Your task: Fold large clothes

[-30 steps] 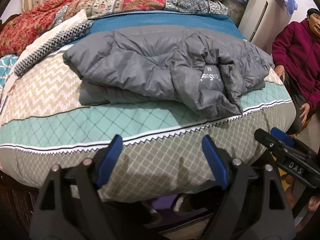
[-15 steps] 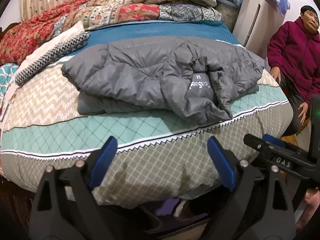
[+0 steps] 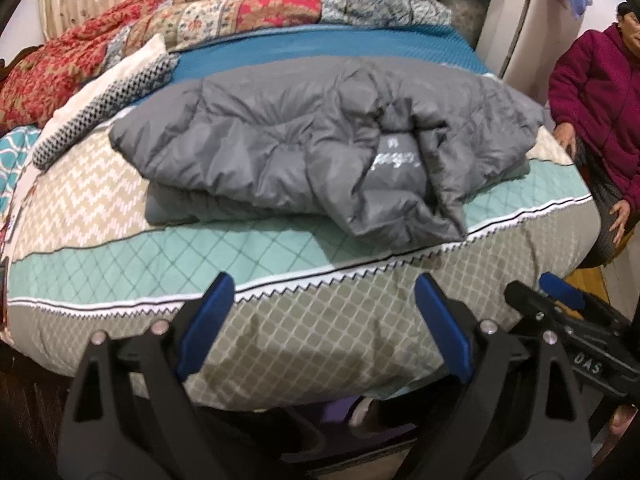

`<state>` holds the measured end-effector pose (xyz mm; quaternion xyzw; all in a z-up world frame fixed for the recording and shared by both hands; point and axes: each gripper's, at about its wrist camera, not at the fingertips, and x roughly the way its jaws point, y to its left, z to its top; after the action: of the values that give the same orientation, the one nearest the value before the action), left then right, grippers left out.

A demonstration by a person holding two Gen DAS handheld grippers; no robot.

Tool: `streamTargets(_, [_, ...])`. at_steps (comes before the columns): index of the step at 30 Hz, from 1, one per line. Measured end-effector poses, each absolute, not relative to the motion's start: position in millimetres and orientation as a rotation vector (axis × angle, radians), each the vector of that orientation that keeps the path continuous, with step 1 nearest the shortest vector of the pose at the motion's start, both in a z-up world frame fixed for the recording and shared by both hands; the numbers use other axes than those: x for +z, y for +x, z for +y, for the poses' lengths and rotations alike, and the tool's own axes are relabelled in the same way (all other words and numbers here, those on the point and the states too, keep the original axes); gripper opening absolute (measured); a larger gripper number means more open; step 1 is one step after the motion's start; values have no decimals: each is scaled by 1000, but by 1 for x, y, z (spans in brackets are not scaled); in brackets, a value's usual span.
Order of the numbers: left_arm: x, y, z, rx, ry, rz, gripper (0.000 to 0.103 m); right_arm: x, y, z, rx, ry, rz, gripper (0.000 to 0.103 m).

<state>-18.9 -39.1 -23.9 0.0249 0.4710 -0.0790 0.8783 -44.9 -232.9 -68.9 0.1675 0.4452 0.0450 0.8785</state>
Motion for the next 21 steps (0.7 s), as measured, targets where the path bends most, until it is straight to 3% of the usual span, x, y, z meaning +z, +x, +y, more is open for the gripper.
streamTargets(21, [-19, -22, -22, -171, 35, 936, 88, -66, -40, -208, 83, 269, 952, 76])
